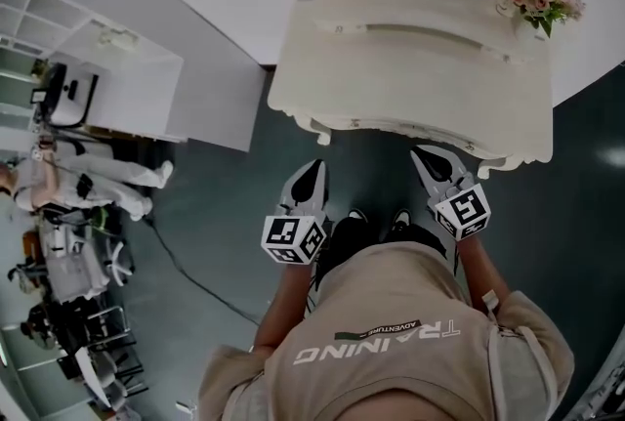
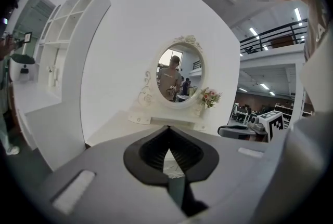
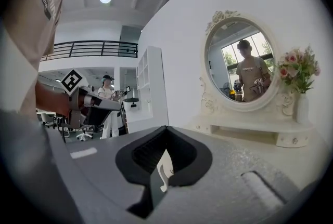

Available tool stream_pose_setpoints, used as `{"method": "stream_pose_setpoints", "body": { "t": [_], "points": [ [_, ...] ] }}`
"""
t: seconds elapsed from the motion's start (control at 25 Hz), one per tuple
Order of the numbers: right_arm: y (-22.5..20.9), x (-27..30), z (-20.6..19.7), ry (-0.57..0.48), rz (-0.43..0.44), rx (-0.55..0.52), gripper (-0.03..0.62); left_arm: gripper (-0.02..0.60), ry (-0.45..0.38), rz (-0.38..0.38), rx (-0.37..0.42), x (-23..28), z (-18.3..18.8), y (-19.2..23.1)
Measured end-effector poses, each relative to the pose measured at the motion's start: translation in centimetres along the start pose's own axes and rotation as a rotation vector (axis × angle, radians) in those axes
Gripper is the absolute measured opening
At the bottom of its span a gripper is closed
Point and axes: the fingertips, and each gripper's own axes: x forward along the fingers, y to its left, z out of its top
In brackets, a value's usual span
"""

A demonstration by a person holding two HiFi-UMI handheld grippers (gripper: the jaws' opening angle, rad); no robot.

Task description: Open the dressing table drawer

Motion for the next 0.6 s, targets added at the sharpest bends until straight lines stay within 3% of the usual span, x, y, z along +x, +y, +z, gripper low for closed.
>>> {"method": "stream_pose_setpoints", "body": {
  "t": [0.24, 0.6],
  "points": [
    [1.0, 4.8, -0.2, 0.058, 0.039, -0.024, 0.003, 0.018, 0.019, 0.042, 0.050, 1.5, -0.2, 4.9],
    [1.4, 13.1, 5.0, 0.033, 0.012, -0.066, 0.003, 0.018, -0.012, -0.065, 0.079, 7.2, 4.2, 11.0]
  ]
}}
